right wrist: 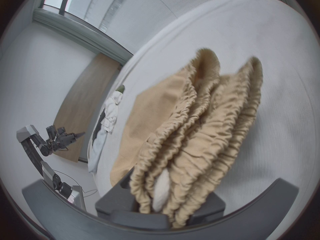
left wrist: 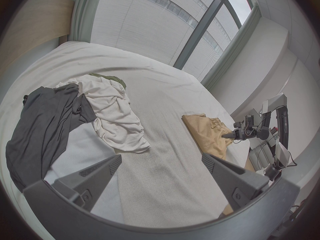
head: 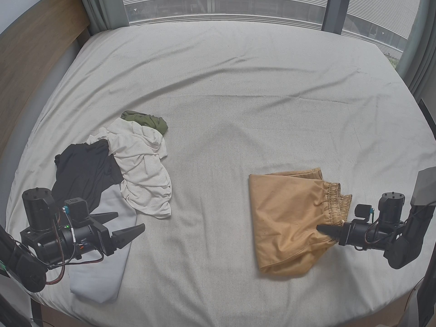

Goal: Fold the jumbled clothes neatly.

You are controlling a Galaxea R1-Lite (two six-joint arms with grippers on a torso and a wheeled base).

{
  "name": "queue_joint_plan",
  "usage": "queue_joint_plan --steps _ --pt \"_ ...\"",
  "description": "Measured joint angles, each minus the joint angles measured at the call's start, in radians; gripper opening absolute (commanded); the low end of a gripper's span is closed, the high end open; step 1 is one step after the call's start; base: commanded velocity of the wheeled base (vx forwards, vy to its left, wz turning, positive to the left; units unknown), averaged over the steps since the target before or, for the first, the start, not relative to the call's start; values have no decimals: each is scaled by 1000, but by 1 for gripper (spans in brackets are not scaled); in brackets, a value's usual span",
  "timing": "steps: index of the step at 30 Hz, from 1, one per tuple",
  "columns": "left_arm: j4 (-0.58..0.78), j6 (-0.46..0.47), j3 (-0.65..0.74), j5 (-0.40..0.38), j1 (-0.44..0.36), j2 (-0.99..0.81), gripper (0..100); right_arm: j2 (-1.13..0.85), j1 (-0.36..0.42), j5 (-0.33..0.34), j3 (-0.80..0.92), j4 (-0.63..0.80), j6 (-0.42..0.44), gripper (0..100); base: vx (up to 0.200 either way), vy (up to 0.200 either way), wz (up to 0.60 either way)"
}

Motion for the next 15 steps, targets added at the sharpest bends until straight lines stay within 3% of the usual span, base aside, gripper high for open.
queue_joint_plan --steps 5,15 --pt "-37 0 7 1 0 12 100 -20 42 5 24 -105 60 0 0 0 0" --pt "-79 -1 30 4 0 30 100 -113 146 0 21 -113 142 0 0 0 0"
